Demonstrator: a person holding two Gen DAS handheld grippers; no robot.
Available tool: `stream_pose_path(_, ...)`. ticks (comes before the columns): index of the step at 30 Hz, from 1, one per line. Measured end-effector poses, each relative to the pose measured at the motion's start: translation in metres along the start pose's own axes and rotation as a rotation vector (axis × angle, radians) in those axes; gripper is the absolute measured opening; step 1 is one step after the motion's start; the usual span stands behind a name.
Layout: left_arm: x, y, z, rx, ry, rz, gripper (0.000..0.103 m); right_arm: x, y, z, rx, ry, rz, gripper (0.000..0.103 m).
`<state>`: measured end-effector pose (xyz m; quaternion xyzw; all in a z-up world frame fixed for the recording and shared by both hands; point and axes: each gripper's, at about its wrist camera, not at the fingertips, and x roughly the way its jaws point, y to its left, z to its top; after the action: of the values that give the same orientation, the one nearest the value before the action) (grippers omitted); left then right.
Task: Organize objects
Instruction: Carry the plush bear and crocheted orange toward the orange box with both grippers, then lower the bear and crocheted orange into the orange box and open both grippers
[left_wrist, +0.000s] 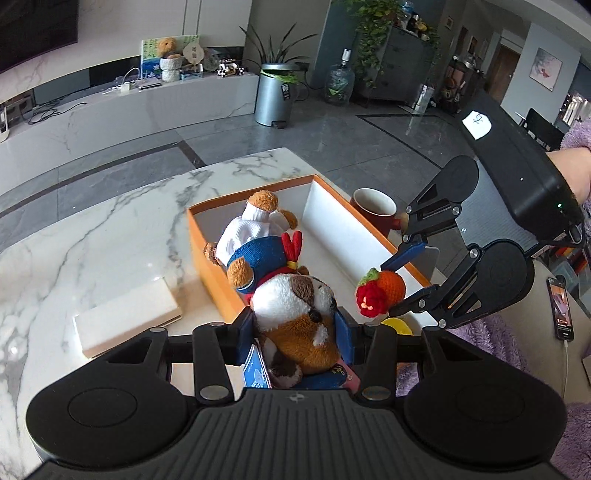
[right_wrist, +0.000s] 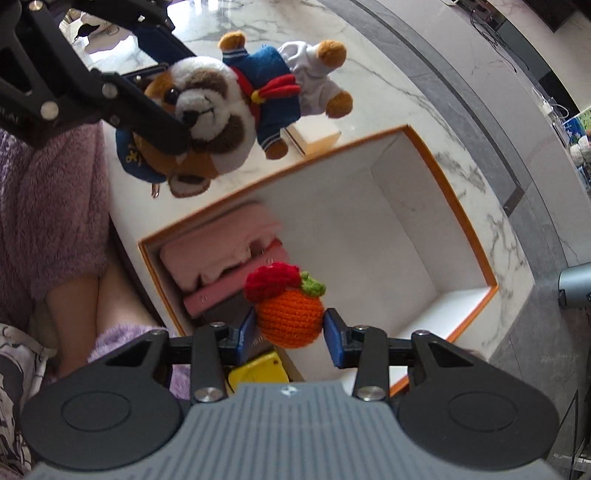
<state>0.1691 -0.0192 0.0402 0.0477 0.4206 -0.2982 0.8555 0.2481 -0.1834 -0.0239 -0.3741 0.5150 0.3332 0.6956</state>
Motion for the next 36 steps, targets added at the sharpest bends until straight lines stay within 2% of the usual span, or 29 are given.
stream_pose_path(7, 0.042, -0.019, 0.023, 0.070, 0.043, -0.013, 0.052, 0.035, -0.025, -0.033, 0.008, 0.087, 0.027, 0.042)
stream_pose_path(12, 0.073, -0.025, 0.039, 0.138, 0.082, -0.005, 0.052, 0.067, -0.040, -0.032, -0.010, 0.125, 0.072, 0.042)
stream_pose_path(21, 0.126, -0.014, 0.050, 0.086, 0.169, -0.001, 0.052, 0.107, -0.050, -0.031, -0.046, 0.165, 0.180, 0.042)
stream_pose_path(25, 0.145, -0.009, 0.047, 0.068, 0.211, 0.018, 0.052, 0.112, -0.060, -0.029, -0.009, 0.153, 0.231, 0.042)
stream_pose_path(36, 0.167, -0.005, 0.044, -0.011, 0.261, -0.025, 0.052, 0.119, -0.067, -0.035, 0.030, 0.163, 0.278, 0.044)
